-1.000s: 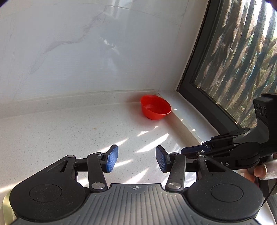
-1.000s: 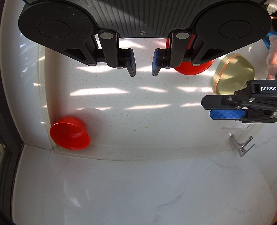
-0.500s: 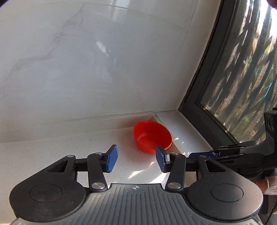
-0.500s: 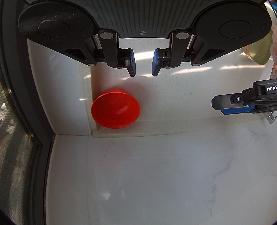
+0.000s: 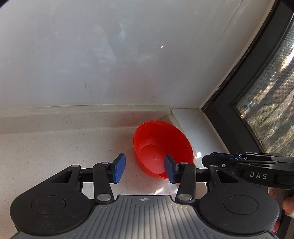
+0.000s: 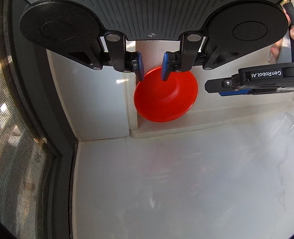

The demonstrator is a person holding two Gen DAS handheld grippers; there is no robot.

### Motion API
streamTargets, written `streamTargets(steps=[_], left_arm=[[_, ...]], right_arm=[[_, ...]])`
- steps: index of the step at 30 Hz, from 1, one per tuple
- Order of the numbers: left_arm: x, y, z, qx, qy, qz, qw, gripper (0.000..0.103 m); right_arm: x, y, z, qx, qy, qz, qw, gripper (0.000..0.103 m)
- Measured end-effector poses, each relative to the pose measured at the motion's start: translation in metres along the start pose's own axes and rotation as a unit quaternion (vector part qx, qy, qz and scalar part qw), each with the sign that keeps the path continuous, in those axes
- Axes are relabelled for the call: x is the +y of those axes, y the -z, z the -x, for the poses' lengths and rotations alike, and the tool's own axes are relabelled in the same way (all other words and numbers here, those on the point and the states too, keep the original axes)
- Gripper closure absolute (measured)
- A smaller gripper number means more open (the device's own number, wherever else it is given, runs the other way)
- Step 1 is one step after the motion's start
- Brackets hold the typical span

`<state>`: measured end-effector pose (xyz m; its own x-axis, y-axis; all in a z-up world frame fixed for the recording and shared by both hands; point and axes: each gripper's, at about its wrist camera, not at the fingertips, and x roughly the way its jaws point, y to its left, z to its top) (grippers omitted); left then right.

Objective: Organize plates and bowls
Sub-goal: 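Close the left tool on that red bowl's rim, then carry the red bowl with the left tool over the nested red bowls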

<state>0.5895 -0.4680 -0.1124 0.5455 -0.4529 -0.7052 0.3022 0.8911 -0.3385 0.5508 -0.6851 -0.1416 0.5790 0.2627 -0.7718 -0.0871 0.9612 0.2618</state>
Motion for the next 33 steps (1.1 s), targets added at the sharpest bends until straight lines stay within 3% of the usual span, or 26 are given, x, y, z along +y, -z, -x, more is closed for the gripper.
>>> streamTargets(steps=[6, 13, 33], left_arm=[[0.001, -0.004, -0.028, 0.016, -0.007, 0.008, 0.9998, 0.062], [0.001, -0.002, -0.038, 0.021, -0.036, -0.002, 0.9991, 0.091], [0.013, 0.001, -0.032, 0.024, -0.078, -0.027, 0.9963, 0.095]], right_arm=[[-0.009, -0.01, -0.014, 0.005, -0.003, 0.003, 1.0, 0.083], [-0.007, -0.011, -0.016, 0.008, -0.007, 0.007, 1.0, 0.083], [0.002, -0.008, -0.039, 0.032, -0.032, 0.0, 0.999, 0.085]])
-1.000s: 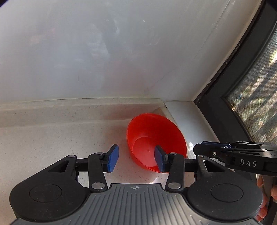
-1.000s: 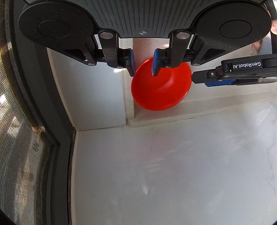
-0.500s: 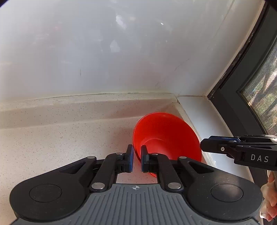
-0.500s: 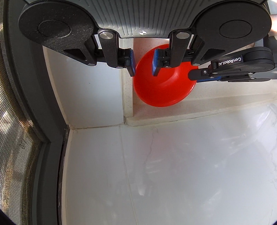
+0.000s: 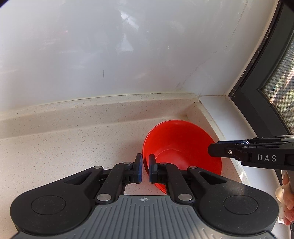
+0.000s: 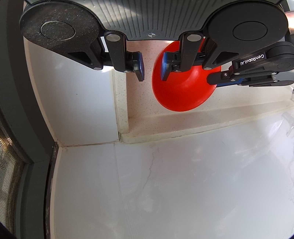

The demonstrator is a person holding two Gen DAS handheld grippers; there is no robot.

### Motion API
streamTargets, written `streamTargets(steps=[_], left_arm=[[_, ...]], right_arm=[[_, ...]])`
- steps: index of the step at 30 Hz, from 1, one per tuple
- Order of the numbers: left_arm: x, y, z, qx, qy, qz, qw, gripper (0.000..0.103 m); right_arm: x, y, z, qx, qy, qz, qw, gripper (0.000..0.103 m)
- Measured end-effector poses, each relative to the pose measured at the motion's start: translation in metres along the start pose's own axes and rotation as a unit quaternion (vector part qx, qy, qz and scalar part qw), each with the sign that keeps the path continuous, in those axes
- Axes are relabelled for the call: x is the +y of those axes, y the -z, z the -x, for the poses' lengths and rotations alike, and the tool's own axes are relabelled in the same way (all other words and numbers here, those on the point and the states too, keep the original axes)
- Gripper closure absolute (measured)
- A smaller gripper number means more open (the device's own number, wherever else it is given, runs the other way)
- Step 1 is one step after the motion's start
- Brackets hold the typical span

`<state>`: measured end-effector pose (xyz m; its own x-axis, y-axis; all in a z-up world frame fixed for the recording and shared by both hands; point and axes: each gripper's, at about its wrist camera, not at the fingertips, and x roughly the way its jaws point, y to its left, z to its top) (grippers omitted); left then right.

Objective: Organize plates and bowls
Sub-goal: 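Carry the red bowl with the left tool over the nested red bowls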

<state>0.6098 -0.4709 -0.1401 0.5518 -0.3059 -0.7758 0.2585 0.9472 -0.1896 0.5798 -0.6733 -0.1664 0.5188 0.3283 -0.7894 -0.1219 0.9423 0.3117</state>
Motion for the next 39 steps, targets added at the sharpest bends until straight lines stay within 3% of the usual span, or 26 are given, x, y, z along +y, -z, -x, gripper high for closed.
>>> streamTargets(steps=[9, 14, 27, 39], left_arm=[[0.004, 0.008, 0.004, 0.0, -0.006, 0.005, 1.0, 0.095], [0.001, 0.016, 0.013, -0.003, -0.012, -0.009, 0.9999, 0.095], [0.03, 0.043, 0.064, -0.005, -0.016, 0.01, 0.9998, 0.095], [0.04, 0.075, 0.136, -0.042, -0.005, 0.017, 0.999, 0.095]], right_arm=[[0.013, 0.003, -0.01, 0.005, 0.005, 0.017, 1.0, 0.099], [0.026, 0.01, -0.007, 0.004, 0.003, 0.025, 1.0, 0.099], [0.076, 0.031, 0.007, 0.008, -0.016, 0.057, 0.998, 0.099], [0.119, 0.05, 0.048, -0.011, -0.039, 0.085, 0.996, 0.098]])
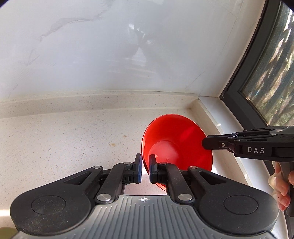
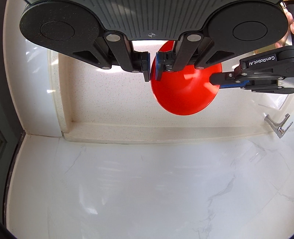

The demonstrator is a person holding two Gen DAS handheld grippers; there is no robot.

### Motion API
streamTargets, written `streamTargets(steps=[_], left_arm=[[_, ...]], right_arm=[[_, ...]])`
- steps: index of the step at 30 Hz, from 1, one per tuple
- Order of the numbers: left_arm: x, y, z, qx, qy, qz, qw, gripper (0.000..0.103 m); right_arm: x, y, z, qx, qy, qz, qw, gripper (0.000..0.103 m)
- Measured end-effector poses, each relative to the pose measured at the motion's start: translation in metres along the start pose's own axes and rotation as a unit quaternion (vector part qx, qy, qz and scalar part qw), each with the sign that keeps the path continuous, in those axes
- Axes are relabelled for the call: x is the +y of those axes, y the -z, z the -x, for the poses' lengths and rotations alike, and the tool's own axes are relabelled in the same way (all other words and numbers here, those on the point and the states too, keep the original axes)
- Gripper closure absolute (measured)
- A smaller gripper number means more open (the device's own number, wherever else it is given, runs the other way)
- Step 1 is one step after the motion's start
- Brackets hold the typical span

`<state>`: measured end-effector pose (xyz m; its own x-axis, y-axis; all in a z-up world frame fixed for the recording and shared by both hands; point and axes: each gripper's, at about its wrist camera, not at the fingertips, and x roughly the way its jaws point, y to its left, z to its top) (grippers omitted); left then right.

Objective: Organize plates and bowls
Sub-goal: 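Carry the red bowl with the left tool over the nested red bowls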

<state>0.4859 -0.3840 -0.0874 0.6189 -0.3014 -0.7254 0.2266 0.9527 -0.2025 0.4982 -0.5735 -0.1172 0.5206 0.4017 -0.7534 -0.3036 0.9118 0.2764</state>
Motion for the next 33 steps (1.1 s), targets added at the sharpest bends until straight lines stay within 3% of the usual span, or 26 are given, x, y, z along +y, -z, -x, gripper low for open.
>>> streamTargets(steps=[8, 17, 33], left_arm=[[0.008, 0.033, 0.054, -0.022, 0.024, 0.015, 0.9993, 0.095], [0.013, 0.082, 0.089, -0.022, 0.055, 0.016, 0.9981, 0.095], [0.022, 0.123, 0.086, 0.03, 0.061, -0.009, 0.9977, 0.095]], right_arm=[[0.036, 0.027, 0.036, -0.005, -0.016, 0.019, 1.0, 0.097], [0.063, 0.065, 0.067, -0.005, -0.035, 0.019, 0.999, 0.097], [0.085, 0.117, 0.072, 0.036, -0.025, 0.016, 0.999, 0.095]])
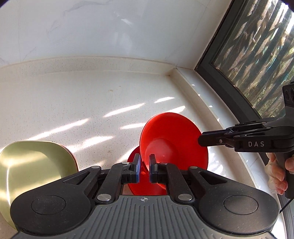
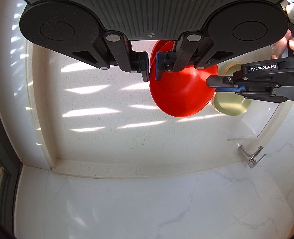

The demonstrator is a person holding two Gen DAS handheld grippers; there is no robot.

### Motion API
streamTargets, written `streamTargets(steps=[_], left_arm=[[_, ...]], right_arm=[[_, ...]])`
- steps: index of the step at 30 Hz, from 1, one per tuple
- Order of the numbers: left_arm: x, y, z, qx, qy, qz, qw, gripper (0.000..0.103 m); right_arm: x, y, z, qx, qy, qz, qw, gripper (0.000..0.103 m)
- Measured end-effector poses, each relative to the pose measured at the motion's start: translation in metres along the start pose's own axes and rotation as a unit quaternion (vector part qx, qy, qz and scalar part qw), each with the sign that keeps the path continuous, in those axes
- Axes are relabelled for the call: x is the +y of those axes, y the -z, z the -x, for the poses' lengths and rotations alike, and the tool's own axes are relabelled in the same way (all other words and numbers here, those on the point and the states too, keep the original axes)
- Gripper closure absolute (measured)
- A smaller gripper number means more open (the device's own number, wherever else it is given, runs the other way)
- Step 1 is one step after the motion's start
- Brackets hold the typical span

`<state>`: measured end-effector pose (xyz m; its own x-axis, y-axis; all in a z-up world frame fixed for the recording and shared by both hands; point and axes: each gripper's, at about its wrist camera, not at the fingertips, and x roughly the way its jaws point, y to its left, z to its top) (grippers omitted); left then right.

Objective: Organize plates and bowls
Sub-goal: 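Carry the red bowl with the left tool over the nested red bowls, then lower the red bowl into the nested bowls and open the left tool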

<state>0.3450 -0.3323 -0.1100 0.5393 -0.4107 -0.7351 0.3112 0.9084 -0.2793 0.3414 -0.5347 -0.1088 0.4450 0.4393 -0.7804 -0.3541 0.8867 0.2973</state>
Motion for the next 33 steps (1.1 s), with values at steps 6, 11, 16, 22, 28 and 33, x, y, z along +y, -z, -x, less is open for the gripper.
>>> streamTargets(steps=[6, 11, 16, 22, 28, 33], left_arm=[[0.003, 0.005, -0.004, 0.013, -0.003, -0.003, 0.9999, 0.095], [0.005, 0.01, -0.01, 0.023, -0.004, -0.004, 0.9997, 0.095], [0.007, 0.012, -0.013, 0.031, -0.007, -0.003, 0.9995, 0.095], [0.006, 0.014, -0.015, 0.037, -0.002, 0.001, 0.9993, 0.093], [0.007, 0.014, -0.016, 0.039, -0.001, 0.004, 0.9992, 0.093], [0.004, 0.015, -0.012, 0.037, 0.007, -0.001, 0.9993, 0.086]], right_arm=[[0.0, 0.003, -0.003, 0.006, -0.002, 0.0, 1.0, 0.095], [0.001, 0.003, -0.007, 0.012, -0.002, -0.001, 1.0, 0.095], [0.0, 0.005, -0.014, 0.023, -0.004, 0.002, 1.0, 0.095], [-0.002, 0.009, -0.022, 0.04, -0.004, 0.0, 0.999, 0.094], [-0.003, 0.013, -0.026, 0.052, -0.007, 0.002, 0.999, 0.094], [-0.001, 0.014, -0.027, 0.057, -0.012, 0.002, 0.998, 0.088]])
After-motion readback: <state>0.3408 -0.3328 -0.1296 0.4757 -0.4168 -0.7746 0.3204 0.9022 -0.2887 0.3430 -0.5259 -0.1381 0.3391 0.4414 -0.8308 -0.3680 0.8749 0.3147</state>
